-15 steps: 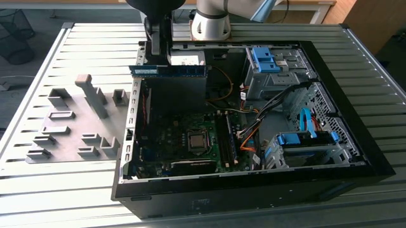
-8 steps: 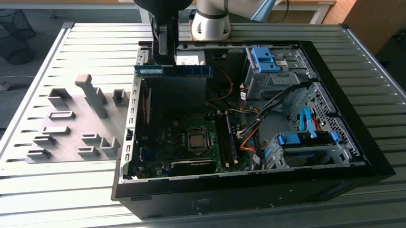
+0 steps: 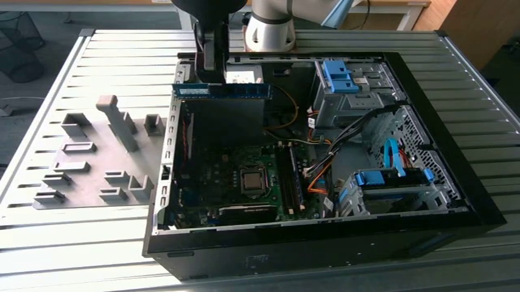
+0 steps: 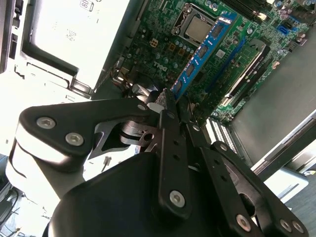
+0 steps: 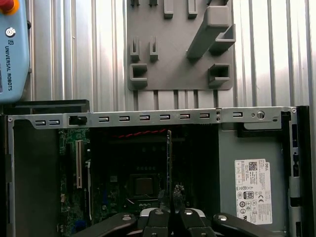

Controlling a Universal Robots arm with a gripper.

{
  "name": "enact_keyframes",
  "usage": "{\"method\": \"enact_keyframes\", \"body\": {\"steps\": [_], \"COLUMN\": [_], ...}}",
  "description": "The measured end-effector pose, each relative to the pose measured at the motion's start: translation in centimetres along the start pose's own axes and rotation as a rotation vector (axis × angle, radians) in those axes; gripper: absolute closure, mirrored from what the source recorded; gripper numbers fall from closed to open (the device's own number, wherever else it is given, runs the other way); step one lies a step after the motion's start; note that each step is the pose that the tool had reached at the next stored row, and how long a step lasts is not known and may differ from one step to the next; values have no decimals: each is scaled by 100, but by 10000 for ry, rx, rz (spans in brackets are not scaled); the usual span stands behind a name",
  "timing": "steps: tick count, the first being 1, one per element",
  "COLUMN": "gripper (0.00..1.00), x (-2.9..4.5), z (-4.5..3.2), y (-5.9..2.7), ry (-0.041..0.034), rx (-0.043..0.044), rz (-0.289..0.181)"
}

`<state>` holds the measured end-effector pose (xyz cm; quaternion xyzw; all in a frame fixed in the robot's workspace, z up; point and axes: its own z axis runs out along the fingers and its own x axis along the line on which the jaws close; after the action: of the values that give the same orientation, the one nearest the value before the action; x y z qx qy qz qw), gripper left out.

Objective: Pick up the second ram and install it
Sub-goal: 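Pick up the second ram and move it above second insertion slot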

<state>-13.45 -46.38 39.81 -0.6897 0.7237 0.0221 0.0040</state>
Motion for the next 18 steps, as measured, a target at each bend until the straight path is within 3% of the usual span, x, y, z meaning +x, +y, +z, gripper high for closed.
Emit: {"method": "enact_keyframes", "body": {"steps": [7,18], "gripper": [86,86], "x": [-2,-11], "z": [-1,-6], "y": [-20,-230], "ry": [1,0], "rx": [-1,0], "rz": [-1,1]}}
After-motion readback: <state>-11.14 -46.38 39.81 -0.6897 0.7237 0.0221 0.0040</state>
